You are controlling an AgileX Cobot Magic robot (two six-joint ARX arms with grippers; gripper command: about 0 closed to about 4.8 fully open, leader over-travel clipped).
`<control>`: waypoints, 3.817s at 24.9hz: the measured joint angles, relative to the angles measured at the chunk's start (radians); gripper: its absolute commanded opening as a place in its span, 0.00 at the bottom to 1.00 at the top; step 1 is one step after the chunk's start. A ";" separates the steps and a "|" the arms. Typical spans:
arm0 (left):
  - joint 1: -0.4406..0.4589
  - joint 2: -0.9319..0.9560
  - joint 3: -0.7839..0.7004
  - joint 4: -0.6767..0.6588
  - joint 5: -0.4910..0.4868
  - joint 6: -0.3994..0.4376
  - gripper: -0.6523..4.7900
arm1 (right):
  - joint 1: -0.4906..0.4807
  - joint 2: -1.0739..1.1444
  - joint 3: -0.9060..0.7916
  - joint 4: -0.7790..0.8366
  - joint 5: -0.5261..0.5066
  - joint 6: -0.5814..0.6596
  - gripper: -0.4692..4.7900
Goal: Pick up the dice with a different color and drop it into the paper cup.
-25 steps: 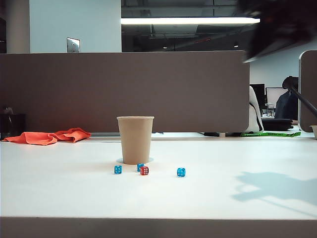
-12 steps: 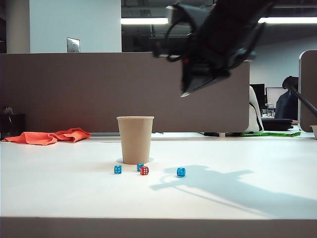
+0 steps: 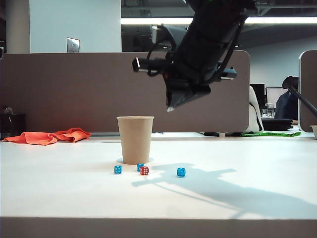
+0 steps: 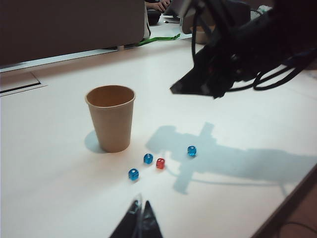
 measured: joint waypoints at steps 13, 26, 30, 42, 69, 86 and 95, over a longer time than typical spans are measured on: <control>0.000 -0.001 0.000 0.019 0.046 -0.009 0.11 | 0.001 0.133 0.132 -0.165 -0.075 0.076 0.28; 0.000 -0.001 0.000 0.020 0.048 -0.009 0.11 | 0.038 0.153 0.152 -0.211 -0.126 0.101 0.32; 0.000 -0.001 0.000 0.020 0.065 -0.009 0.11 | 0.061 0.159 0.152 -0.248 -0.123 0.101 0.41; 0.000 0.000 0.000 0.020 0.066 -0.009 0.11 | 0.076 0.179 0.152 -0.299 -0.099 0.102 0.44; 0.000 0.000 0.003 0.021 0.066 -0.009 0.11 | 0.132 0.201 0.152 -0.232 -0.046 0.102 0.50; 0.000 0.000 0.004 0.080 0.066 -0.067 0.11 | 0.120 0.214 0.152 -0.209 0.009 0.101 0.50; 0.000 0.000 0.004 0.080 0.066 -0.074 0.11 | 0.121 0.269 0.152 -0.203 -0.023 0.101 0.50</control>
